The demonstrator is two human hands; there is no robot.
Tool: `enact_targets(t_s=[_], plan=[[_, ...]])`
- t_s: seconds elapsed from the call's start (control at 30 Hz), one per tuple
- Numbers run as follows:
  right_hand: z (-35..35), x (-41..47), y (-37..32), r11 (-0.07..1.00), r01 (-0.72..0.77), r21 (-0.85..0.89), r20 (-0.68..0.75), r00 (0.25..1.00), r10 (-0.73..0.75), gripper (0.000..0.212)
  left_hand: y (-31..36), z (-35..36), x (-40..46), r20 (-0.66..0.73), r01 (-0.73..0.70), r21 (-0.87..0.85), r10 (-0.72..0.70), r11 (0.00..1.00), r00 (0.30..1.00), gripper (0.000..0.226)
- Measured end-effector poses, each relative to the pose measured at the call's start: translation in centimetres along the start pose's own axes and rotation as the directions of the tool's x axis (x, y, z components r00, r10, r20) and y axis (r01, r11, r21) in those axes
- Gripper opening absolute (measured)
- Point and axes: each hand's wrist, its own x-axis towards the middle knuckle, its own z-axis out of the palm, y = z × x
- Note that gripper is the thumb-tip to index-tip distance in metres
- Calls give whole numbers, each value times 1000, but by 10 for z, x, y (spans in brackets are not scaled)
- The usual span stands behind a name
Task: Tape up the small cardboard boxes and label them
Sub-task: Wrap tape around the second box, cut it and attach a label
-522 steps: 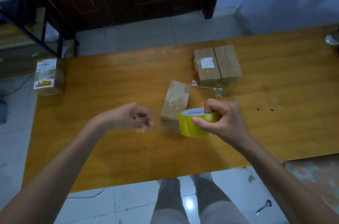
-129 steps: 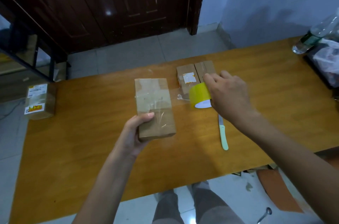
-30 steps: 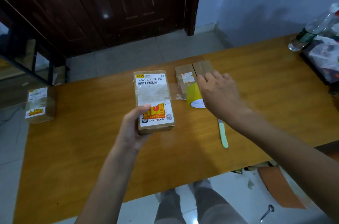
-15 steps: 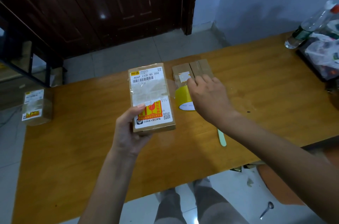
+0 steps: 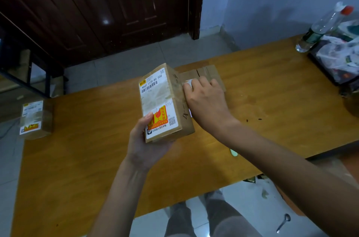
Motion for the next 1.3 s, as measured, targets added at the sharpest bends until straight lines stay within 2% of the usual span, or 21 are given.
enact_targets(t_s=[0.07,0.17,0.23,0.3,0.33,0.37,0.4,0.43,0.5,0.57,0.63,0.7,0.8,0.9,0.97,1.03,1.13,1.2,1.3], plan=[[-1,-2,-1,999,-6,-43,-11,1000,5,23,2,-7,3,-119,20,43,-15,999,993,59],[-7,-8,-2,996,-39,-79,-24,999,38,9,5,-15,5,-384,66,337,73,939,920,39],[-7,-10,-4,997,-63,-52,25,998,65,17,5,-14,4,-425,113,486,122,867,897,28],[-7,-11,-8,997,-72,-29,52,996,74,21,4,-11,4,-376,168,526,51,834,925,52],[-7,-11,-11,997,-77,-20,56,995,78,23,4,-7,4,-349,215,593,7,776,937,71],[-7,-11,-13,997,-79,-6,60,995,80,25,3,-5,3,-330,268,700,-33,662,943,85],[-9,-10,-15,997,-75,12,63,995,75,26,2,-2,3,-326,302,770,-60,562,944,88],[-11,-9,-17,998,-67,21,70,995,65,28,1,-2,3,-339,321,799,-61,508,939,85],[-15,-9,-19,999,-42,24,91,995,39,35,-1,-5,7,-419,352,737,-18,577,908,85],[-20,-9,-22,1000,-16,13,116,993,15,47,-6,-7,12,-525,364,674,70,643,848,86],[-20,-9,-28,999,4,32,107,994,-7,44,-15,-4,18,-554,358,729,196,584,809,73],[-19,-7,-31,998,31,55,76,997,-35,44,-24,-5,22,-519,322,794,301,515,800,69],[-17,-7,-15,991,49,126,56,997,-56,56,-28,-10,21,-484,274,820,354,503,800,56],[-13,-11,11,982,28,188,6,1000,-30,51,-22,-21,19,-473,204,781,346,591,810,48],[-9,-14,16,938,-4,345,1,1000,4,43,-20,-23,19,-464,197,767,316,610,827,52],[-5,-15,13,910,1,415,-26,1000,11,36,-22,-21,20,-484,204,747,307,633,819,54],[-4,-8,15,936,57,348,-105,994,-22,31,-16,-22,19,-510,189,714,316,674,800,52],[-5,-4,24,967,99,233,-143,987,-67,25,-6,-25,16,-523,180,690,310,701,794,56],[0,-4,37,980,137,146,-81,989,-126,33,9,-26,8,-500,166,683,289,711,816,52]])
